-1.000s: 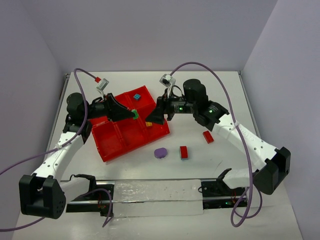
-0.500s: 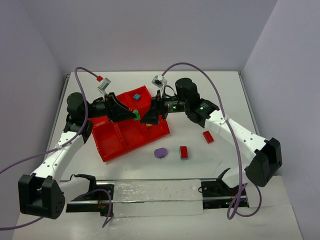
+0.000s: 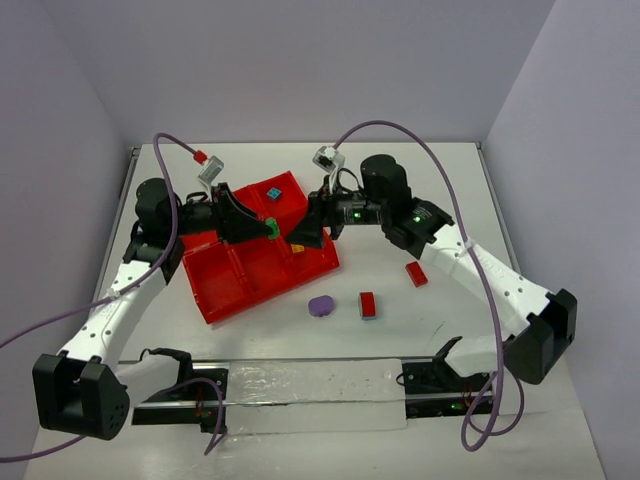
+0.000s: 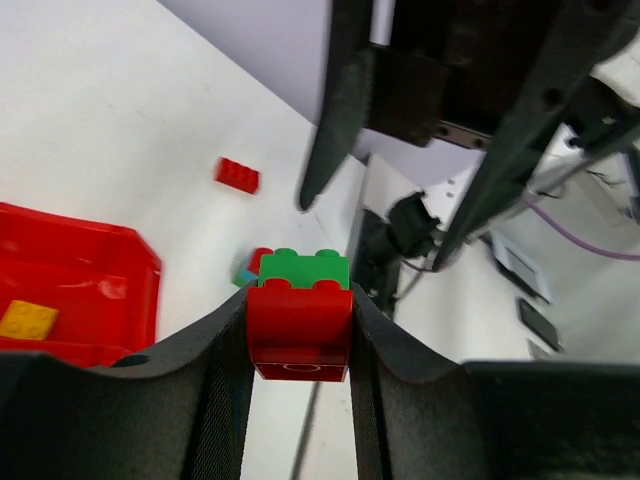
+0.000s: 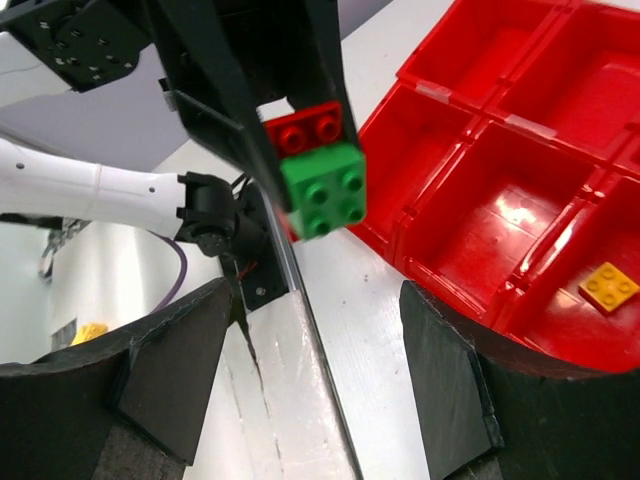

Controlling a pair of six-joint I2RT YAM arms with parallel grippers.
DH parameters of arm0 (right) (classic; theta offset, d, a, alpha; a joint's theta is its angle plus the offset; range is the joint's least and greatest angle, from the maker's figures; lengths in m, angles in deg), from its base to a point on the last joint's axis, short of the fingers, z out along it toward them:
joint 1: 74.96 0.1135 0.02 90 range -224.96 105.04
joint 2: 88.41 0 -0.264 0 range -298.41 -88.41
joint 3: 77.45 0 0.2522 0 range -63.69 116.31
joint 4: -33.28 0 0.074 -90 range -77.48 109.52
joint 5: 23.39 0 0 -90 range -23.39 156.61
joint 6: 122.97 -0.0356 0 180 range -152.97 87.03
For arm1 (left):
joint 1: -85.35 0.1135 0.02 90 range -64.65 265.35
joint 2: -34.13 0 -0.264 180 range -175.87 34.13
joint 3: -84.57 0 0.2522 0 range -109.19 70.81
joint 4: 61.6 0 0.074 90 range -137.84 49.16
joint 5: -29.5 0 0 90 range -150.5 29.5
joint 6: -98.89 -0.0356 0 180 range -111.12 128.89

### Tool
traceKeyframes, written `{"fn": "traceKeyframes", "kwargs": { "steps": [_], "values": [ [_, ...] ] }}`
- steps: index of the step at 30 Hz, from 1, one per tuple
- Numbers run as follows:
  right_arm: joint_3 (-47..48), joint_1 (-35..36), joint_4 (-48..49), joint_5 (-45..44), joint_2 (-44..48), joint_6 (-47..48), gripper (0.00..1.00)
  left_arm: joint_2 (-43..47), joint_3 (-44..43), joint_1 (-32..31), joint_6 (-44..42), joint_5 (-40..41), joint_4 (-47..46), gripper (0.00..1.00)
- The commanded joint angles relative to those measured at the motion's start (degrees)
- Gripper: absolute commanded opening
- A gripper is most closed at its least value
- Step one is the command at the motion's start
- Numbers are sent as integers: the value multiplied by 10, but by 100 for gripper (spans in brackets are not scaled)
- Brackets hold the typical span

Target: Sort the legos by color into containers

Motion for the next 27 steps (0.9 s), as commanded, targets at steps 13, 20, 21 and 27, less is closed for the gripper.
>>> {"fn": "traceKeyframes", "kwargs": {
  "steps": [13,20,21,27],
  "values": [
    [-26,-40,0,-102,49,-288,78,81,15,-20,-257,246,58,3],
    [-22,-40,88,1,0,-362,79,61,15,-38,-393,236,101,0],
    [-18,-39,90,6,-5,-367,80,60,14,-38,-411,225,107,0],
    [-15,-40,135,48,-44,-408,79,101,60,-39,-476,154,53,0]
  ]
}}
